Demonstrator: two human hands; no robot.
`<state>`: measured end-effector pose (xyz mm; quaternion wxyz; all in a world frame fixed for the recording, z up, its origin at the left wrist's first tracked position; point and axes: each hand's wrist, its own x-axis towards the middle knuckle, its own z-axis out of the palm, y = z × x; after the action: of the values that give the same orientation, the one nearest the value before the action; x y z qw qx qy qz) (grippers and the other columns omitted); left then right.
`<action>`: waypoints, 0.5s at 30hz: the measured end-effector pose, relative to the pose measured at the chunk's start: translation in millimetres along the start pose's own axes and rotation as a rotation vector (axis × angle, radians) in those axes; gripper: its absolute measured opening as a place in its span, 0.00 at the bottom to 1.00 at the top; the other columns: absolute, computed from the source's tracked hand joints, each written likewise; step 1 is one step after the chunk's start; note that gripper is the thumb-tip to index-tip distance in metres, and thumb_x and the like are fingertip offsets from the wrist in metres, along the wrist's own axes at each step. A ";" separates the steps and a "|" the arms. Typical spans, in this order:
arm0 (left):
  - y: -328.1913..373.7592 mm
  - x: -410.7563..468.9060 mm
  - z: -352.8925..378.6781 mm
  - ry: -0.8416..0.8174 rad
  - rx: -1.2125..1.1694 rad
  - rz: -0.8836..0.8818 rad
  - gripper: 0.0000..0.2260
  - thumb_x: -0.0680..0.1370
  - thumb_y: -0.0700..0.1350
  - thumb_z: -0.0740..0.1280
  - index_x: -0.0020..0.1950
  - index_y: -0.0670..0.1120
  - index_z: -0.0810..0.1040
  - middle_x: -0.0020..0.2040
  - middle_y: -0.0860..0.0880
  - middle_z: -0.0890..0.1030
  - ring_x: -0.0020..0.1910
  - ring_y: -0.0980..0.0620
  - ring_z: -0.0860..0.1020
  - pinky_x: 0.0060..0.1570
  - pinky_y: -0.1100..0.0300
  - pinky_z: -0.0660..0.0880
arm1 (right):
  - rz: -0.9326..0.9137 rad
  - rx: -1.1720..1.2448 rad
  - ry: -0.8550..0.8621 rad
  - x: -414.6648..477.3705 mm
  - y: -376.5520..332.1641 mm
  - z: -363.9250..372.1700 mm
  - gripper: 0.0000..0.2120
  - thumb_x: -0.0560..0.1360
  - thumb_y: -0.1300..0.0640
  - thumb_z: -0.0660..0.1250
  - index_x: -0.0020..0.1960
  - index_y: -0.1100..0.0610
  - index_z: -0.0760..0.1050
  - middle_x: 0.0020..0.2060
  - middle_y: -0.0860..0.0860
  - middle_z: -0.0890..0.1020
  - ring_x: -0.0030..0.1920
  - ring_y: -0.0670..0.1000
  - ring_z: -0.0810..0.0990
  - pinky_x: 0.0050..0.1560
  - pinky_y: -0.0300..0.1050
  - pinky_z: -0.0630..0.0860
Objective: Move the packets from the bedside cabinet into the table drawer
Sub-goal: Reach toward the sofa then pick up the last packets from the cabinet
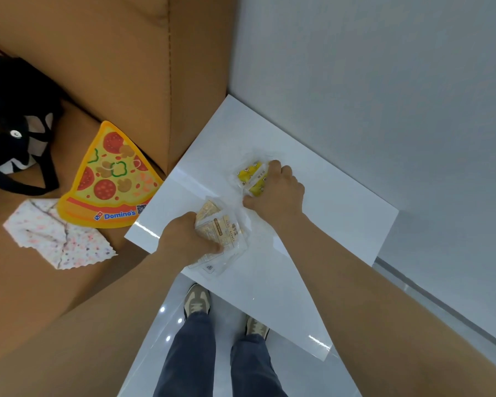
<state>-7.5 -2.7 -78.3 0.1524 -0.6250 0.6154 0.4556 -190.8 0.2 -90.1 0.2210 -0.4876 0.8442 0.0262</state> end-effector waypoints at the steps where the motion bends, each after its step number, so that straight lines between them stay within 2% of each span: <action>1: 0.0 0.1 -0.1 -0.005 0.003 -0.003 0.26 0.67 0.52 0.77 0.58 0.45 0.71 0.49 0.51 0.76 0.55 0.47 0.77 0.52 0.56 0.73 | 0.007 0.011 -0.007 -1.1 -1.2 0.5 0.39 0.64 0.42 0.73 0.66 0.59 0.62 0.56 0.55 0.72 0.53 0.57 0.75 0.52 0.50 0.71; 6: -0.3 -0.1 -0.5 -0.009 0.000 -0.009 0.26 0.66 0.51 0.77 0.59 0.45 0.72 0.52 0.48 0.78 0.55 0.47 0.77 0.51 0.57 0.73 | -0.021 0.014 -0.036 -4.8 -4.3 -1.0 0.39 0.65 0.44 0.73 0.67 0.60 0.62 0.57 0.57 0.69 0.52 0.57 0.74 0.47 0.48 0.72; 10: -0.2 -0.5 -1.5 -0.009 -0.009 -0.016 0.25 0.66 0.51 0.77 0.57 0.46 0.72 0.48 0.51 0.75 0.49 0.50 0.75 0.47 0.60 0.71 | -0.038 0.048 -0.026 -4.4 -3.6 -4.9 0.30 0.69 0.46 0.69 0.64 0.61 0.66 0.58 0.57 0.68 0.49 0.57 0.74 0.42 0.44 0.69; 15: 0.0 -0.5 -0.8 -0.005 -0.012 -0.007 0.24 0.67 0.51 0.77 0.56 0.46 0.71 0.48 0.51 0.75 0.47 0.52 0.73 0.47 0.60 0.72 | -0.042 0.085 -0.062 3.7 6.5 -15.7 0.23 0.74 0.50 0.66 0.63 0.61 0.69 0.58 0.58 0.70 0.50 0.58 0.78 0.46 0.45 0.72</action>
<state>-7.2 -3.0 -77.5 0.1518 -0.6269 0.6100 0.4603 -203.2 -3.4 -78.6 0.2681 -0.4944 0.8269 0.0009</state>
